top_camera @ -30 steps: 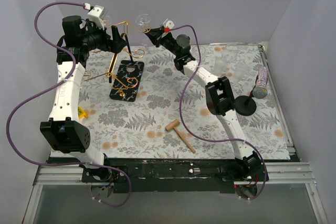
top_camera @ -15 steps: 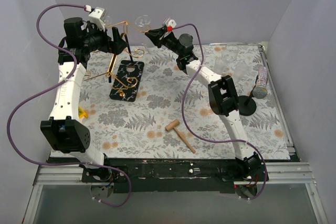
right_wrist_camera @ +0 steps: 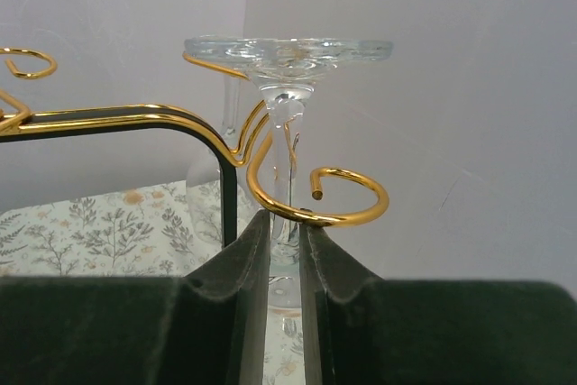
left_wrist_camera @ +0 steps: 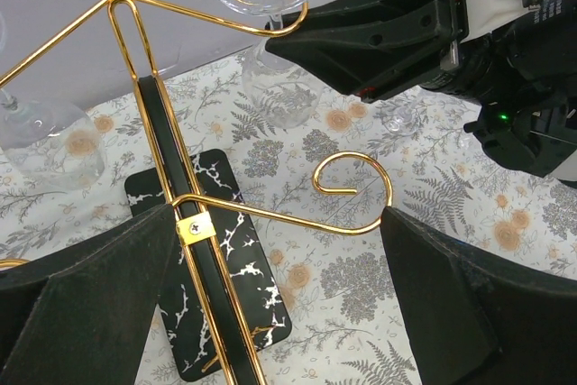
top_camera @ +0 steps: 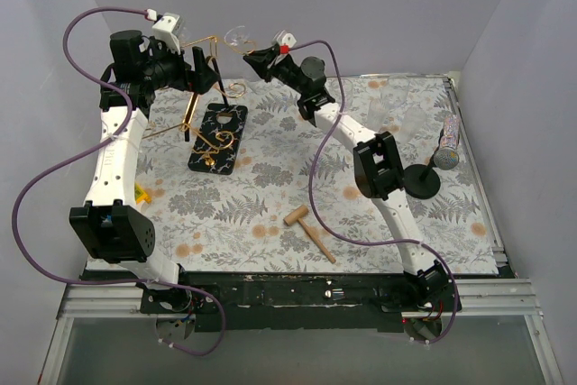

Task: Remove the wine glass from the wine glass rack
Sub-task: Pick up the wine glass from the wine rack.

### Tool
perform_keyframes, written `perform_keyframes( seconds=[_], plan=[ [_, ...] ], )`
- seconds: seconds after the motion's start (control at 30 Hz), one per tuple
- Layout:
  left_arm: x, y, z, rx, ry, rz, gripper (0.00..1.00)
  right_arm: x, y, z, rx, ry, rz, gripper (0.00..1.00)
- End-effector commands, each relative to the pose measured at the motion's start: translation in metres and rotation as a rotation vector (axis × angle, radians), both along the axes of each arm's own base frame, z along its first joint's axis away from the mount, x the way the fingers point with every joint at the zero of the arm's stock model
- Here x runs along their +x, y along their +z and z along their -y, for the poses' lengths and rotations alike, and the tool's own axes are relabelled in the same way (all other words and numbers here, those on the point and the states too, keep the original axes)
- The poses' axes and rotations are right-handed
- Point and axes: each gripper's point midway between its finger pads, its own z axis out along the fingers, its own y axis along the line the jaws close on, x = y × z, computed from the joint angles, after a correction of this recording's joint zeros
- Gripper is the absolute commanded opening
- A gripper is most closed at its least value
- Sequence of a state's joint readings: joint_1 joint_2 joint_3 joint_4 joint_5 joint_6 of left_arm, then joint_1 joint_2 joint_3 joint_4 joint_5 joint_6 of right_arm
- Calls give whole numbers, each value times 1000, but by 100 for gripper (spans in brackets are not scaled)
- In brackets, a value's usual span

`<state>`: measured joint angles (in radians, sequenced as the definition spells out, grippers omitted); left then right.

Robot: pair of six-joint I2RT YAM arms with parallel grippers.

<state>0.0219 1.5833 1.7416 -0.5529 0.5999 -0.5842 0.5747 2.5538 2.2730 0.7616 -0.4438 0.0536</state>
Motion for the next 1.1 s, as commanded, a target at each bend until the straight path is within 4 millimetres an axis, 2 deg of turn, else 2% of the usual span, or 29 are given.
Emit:
perform_keyframes(
  seconds=[0.0,0.17,0.63,0.77,0.8,1.07],
  plan=[
    [-9,10,0,10,10,29,98,-5,63,4,105,-63,173,1],
    [-7,9,1,10,5,25,98,-2,56,4,101,-74,159,1],
    [2,6,2,5,0,3,98,29,43,17,138,-241,148,1],
    [3,6,0,15,6,5,98,31,35,15,132,-243,156,1],
    [0,5,15,18,-28,6,98,31,34,14,131,-241,155,1],
    [-1,1,25,25,-49,-6,98,33,36,15,163,-275,169,1]
  ],
)
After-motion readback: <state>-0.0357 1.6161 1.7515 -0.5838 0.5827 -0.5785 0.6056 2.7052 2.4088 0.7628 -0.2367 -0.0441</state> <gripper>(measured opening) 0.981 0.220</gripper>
